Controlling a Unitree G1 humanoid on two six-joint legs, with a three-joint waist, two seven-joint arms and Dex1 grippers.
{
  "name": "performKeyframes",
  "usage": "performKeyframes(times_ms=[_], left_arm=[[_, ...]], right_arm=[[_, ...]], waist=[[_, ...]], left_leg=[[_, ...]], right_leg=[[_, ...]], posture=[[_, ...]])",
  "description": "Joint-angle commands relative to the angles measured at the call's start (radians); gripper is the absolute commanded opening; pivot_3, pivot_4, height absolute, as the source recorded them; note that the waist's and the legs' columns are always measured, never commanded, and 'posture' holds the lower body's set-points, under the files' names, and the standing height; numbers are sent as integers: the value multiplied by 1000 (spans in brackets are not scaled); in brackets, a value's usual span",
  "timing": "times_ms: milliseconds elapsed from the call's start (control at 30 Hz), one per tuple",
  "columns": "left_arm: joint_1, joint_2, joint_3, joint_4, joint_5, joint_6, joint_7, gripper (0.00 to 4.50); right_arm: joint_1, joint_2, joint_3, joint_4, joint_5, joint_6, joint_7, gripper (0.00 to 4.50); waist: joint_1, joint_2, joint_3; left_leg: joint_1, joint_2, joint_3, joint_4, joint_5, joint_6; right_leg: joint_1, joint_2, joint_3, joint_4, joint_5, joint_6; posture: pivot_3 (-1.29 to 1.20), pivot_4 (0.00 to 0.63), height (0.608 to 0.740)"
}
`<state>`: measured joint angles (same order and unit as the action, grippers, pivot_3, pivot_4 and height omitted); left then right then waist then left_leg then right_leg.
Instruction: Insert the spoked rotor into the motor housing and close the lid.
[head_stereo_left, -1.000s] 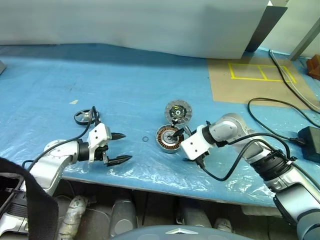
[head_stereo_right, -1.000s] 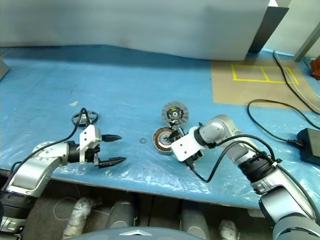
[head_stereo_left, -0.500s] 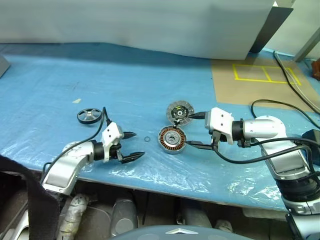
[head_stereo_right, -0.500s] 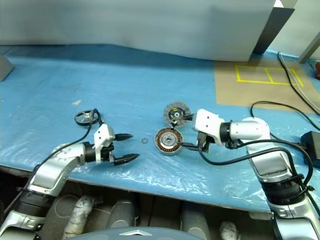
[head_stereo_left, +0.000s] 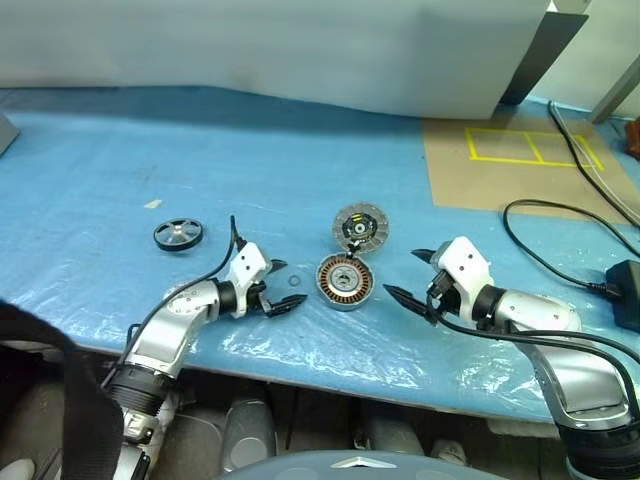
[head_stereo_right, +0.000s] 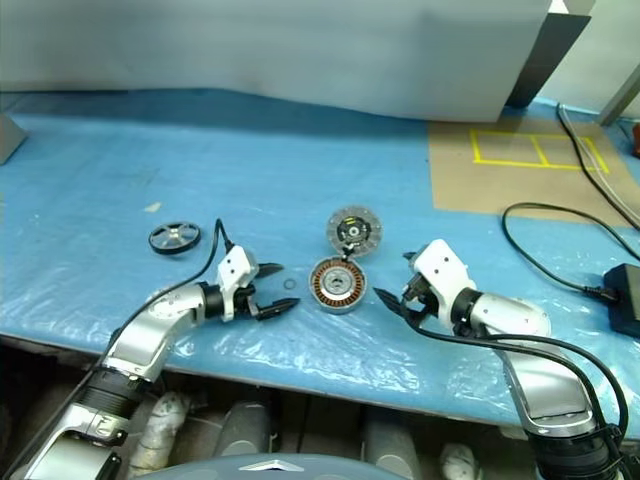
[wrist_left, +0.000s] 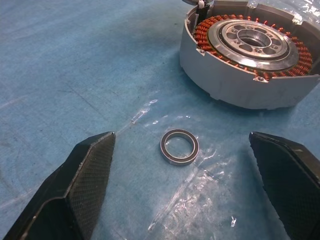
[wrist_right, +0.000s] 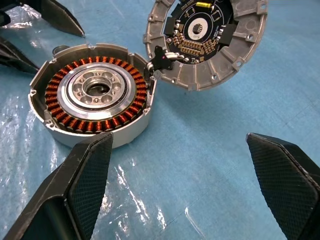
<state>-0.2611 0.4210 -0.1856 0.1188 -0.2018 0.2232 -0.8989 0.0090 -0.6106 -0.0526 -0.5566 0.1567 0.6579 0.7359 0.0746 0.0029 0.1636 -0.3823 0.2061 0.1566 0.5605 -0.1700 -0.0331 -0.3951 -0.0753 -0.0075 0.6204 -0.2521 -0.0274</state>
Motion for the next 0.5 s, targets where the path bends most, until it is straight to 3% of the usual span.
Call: performKeyframes(times_ms=[33, 167, 500], left_arm=[[15, 12, -14, 64, 27, 8, -6, 4500], [11, -4, -14, 83, 27, -4, 1, 3965], [49, 17, -37, 37, 10, 23, -55, 709]], right_arm=[[19, -24, -12, -46, 11, -4, -13, 4485], [16, -32, 7, -39, 6, -13, -28, 4500], [18, -59, 24, -44, 14, -12, -31, 4500]], waist=[[2, 0, 0], [1, 2, -1], [1, 6, -4]], left_leg=[[1, 0, 0, 0, 0, 0], [4, 0, 0, -1, 0, 1], [4, -1, 0, -11, 1, -1]], right_leg=[[1, 0, 0, 0, 0, 1], [4, 0, 1, -1, -3, 6], [5, -1, 0, -11, -1, 2]], posture=[[0, 150, 740], [0, 150, 740], [0, 150, 740]])
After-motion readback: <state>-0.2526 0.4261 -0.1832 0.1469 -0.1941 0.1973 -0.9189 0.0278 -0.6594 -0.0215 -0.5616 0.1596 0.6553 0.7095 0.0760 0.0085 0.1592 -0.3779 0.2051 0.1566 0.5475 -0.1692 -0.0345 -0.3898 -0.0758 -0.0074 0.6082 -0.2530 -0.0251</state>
